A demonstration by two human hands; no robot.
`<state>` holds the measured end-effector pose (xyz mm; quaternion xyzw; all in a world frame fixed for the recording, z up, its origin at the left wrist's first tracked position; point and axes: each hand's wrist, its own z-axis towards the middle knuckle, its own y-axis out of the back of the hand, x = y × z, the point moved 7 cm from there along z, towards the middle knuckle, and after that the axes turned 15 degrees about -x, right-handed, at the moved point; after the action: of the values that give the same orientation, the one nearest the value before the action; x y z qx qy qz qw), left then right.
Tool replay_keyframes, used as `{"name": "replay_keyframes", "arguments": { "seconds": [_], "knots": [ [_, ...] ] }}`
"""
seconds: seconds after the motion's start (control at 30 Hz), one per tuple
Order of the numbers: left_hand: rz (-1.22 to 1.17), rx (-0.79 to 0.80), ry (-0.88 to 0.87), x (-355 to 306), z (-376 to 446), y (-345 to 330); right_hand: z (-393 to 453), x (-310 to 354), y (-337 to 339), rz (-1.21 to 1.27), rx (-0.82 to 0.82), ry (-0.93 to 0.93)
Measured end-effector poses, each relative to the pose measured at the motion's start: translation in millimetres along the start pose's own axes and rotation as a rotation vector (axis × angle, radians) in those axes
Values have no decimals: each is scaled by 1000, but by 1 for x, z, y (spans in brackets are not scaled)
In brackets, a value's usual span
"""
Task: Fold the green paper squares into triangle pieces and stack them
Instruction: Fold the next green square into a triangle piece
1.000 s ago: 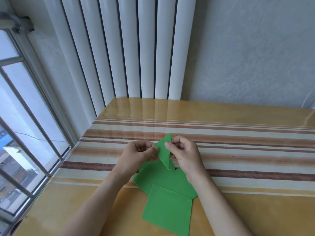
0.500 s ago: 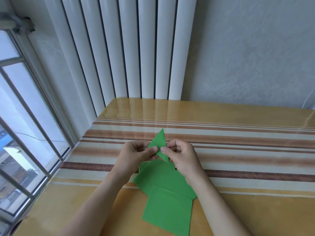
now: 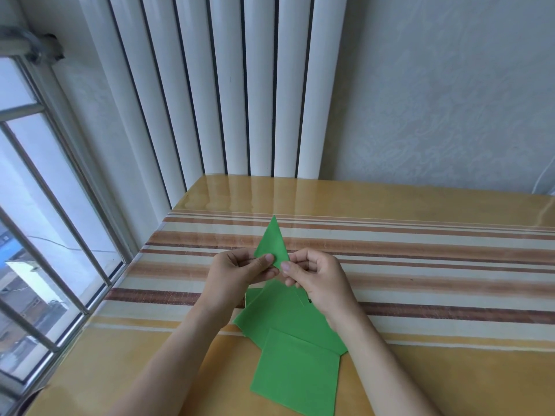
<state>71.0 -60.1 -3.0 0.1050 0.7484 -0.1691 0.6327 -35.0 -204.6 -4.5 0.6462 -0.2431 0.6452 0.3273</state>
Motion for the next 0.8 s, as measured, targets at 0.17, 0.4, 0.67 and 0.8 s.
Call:
{"name": "replay_keyframes", "arguments": {
  "seconds": [0.17, 0.4, 0.67, 0.8],
  "knots": [
    [-68, -9, 14, 0, 3, 2, 0, -3, 1, 34, -19, -27],
    [163, 76, -26, 4, -1, -7, 5, 0, 16, 135, -199, -9],
    [228, -14, -62, -10, -12, -5, 4, 2, 11, 94, -147, 39],
    [191, -56, -82, -13, -14, -4, 1, 4, 9, 151, -132, 18]
  ]
}}
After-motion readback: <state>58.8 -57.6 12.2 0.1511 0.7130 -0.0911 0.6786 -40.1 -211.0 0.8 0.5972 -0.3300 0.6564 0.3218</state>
